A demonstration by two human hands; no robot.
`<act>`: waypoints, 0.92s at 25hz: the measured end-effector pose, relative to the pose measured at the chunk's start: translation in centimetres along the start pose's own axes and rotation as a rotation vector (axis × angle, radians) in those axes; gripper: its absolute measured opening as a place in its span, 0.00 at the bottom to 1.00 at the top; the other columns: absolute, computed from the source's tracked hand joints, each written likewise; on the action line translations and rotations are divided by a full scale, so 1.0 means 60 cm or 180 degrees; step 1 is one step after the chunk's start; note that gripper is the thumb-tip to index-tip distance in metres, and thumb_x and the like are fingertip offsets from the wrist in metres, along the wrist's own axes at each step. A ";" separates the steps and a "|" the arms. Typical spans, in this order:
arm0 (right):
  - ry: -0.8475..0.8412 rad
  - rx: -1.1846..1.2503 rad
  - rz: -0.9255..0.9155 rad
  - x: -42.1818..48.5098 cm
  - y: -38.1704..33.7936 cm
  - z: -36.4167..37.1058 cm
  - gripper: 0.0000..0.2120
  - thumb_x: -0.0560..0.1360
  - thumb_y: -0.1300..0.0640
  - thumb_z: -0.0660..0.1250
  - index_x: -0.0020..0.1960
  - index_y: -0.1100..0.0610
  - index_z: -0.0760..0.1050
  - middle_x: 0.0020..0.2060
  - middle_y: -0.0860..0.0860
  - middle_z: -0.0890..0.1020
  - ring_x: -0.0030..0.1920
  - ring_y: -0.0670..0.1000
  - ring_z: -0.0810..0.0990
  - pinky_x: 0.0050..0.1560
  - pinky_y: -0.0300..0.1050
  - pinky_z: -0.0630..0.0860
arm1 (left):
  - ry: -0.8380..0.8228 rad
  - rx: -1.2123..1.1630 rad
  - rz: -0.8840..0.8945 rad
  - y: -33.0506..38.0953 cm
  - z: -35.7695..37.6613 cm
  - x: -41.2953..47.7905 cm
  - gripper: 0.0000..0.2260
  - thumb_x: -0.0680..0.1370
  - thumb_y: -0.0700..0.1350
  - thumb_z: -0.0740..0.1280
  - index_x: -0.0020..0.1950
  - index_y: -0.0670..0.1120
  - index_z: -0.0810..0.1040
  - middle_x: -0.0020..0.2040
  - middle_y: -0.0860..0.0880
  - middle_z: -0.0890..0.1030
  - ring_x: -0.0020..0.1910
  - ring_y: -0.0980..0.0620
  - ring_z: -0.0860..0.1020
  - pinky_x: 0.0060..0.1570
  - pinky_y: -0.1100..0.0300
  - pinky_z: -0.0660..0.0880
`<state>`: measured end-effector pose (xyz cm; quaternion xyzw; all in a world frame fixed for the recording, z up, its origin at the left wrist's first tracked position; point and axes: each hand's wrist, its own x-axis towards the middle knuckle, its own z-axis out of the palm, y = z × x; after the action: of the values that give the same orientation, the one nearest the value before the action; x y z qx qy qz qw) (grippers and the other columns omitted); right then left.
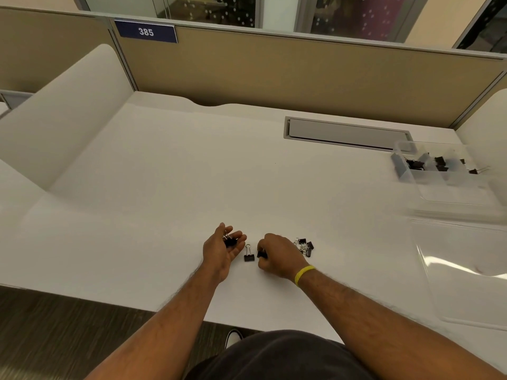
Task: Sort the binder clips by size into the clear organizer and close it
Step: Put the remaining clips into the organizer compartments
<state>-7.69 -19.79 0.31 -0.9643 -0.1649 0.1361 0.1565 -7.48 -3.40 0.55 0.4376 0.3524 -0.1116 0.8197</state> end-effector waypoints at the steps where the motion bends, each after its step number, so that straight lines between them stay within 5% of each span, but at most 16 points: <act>1: -0.0010 0.0009 0.0013 0.000 -0.001 0.000 0.08 0.71 0.57 0.65 0.47 0.58 0.79 0.43 0.54 0.79 0.44 0.56 0.77 0.40 0.44 0.70 | -0.0012 0.0060 0.0008 0.000 0.000 0.000 0.14 0.82 0.50 0.62 0.54 0.39 0.76 0.47 0.40 0.82 0.46 0.42 0.83 0.45 0.54 0.80; 7: 0.0255 0.0270 0.0029 -0.005 -0.002 0.000 0.08 0.69 0.53 0.67 0.48 0.53 0.76 0.42 0.48 0.78 0.41 0.49 0.74 0.40 0.42 0.67 | -0.0037 0.0053 0.0030 0.000 -0.001 0.004 0.16 0.81 0.52 0.62 0.55 0.39 0.75 0.49 0.40 0.82 0.47 0.44 0.83 0.45 0.55 0.79; 16: 0.0743 0.0401 -0.0923 0.019 -0.055 -0.024 0.09 0.71 0.56 0.68 0.51 0.54 0.79 0.43 0.49 0.79 0.41 0.49 0.75 0.39 0.42 0.71 | -0.0312 -0.0042 -0.0333 0.003 0.009 0.001 0.22 0.81 0.58 0.58 0.58 0.40 0.77 0.48 0.40 0.80 0.43 0.44 0.81 0.41 0.53 0.78; 23: 0.0605 0.0823 0.0031 0.007 -0.020 -0.003 0.06 0.75 0.54 0.66 0.51 0.54 0.77 0.44 0.48 0.79 0.42 0.47 0.73 0.43 0.42 0.69 | -0.0201 -0.0382 -0.0279 0.009 0.000 0.001 0.21 0.82 0.55 0.58 0.58 0.37 0.75 0.52 0.36 0.80 0.48 0.41 0.81 0.50 0.52 0.79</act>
<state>-7.61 -18.60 0.79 -0.9454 -0.1257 0.0651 0.2935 -7.16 -3.06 0.83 0.3682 0.3512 -0.1398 0.8495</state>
